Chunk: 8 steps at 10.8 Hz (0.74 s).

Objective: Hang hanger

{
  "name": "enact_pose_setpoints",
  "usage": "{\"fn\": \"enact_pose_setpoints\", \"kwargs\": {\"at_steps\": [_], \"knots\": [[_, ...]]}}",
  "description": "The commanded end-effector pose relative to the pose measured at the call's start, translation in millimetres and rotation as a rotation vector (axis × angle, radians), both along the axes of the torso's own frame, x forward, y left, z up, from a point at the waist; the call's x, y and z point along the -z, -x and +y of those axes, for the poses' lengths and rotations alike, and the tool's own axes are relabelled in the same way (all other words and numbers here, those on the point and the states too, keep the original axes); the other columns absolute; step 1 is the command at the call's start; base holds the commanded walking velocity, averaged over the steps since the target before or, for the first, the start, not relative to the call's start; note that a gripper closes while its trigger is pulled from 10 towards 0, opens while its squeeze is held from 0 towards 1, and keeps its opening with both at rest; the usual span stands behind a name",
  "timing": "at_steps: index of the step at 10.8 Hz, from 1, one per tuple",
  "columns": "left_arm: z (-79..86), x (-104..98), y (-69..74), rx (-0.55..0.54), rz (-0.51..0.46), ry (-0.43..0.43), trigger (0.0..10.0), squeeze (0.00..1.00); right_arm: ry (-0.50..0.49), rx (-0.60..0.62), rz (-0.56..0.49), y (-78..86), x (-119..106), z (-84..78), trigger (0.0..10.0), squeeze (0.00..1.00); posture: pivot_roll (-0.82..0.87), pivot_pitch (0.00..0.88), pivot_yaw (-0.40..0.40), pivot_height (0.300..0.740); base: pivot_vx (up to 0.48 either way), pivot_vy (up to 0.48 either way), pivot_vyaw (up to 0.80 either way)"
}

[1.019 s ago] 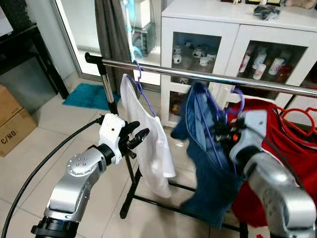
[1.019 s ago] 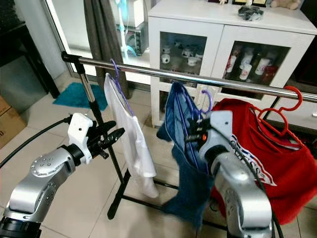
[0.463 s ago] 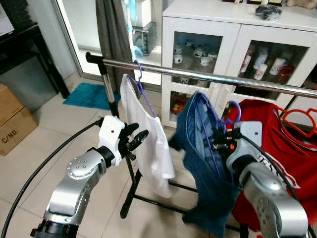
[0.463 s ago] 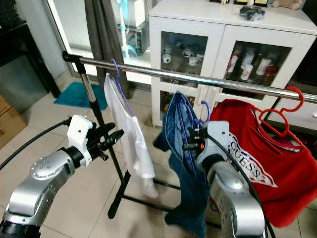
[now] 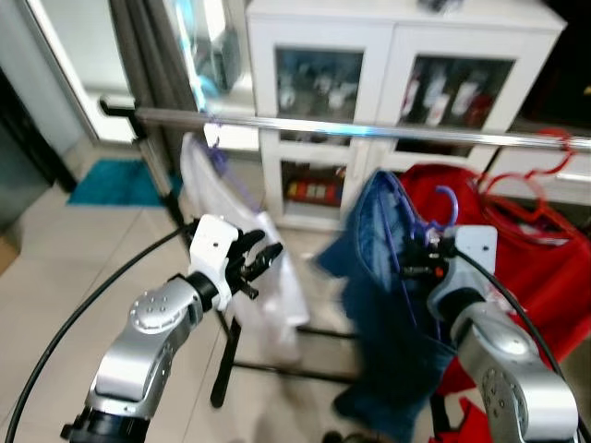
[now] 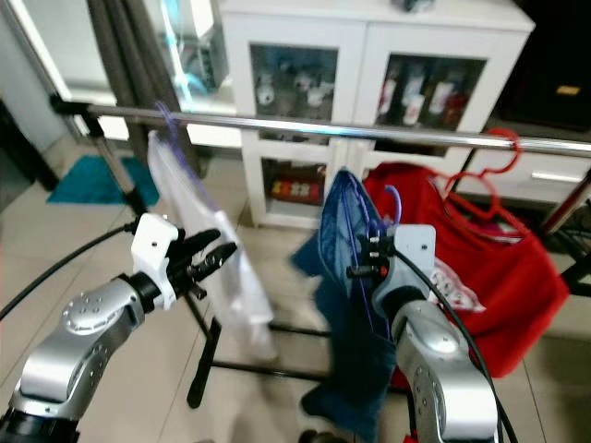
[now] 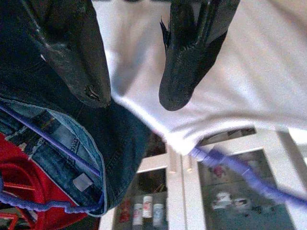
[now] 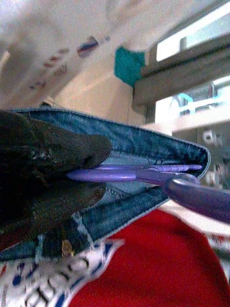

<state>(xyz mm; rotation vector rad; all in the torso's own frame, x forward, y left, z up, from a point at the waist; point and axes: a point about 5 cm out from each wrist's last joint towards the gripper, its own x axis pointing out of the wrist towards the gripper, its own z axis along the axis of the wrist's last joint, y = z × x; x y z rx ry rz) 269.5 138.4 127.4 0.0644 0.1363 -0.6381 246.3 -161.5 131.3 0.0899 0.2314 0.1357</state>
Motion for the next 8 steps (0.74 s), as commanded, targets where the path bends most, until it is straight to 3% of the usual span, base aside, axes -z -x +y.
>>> {"fn": "enact_pose_setpoints", "kwargs": {"at_steps": [1,4,5,6,7,8], "knots": [[1.0,-1.7,1.1,0.005,-0.003,-0.014,10.0,0.00,0.005,-0.020,-0.042,-1.1,-6.0,4.3,2.5,0.00,-0.14,0.000,0.026,0.740,-0.262,0.000,0.00],[-0.3,-1.3,1.5,0.007,-0.002,-0.015,10.0,0.00,0.013,-0.033,-0.036,-0.7,-5.1,5.4,4.0,0.00,-0.14,0.000,0.025,0.740,-0.274,0.000,0.00],[-0.8,-1.1,1.7,0.008,-0.001,-0.015,10.0,0.00,0.018,-0.034,-0.035,-1.0,-5.0,5.4,4.9,0.00,-0.14,0.000,0.025,0.740,-0.277,0.000,0.00],[-1.2,-0.9,1.8,0.009,0.000,-0.015,10.0,0.00,0.024,-0.036,-0.034,-1.3,-5.0,5.4,6.2,0.00,-0.14,0.000,0.025,0.740,-0.277,0.000,0.00],[-1.7,-0.5,1.9,0.011,0.001,-0.014,10.0,0.00,0.031,-0.037,-0.035,-1.7,-5.1,5.4,10.0,0.00,-0.14,0.000,0.025,0.740,-0.277,0.000,0.00],[-1.9,-0.4,1.5,0.012,0.002,-0.014,10.0,0.00,0.033,-0.037,-0.035,-2.1,-5.3,5.3,10.0,0.00,-0.14,0.000,0.025,0.740,-0.277,0.000,0.00]]}}
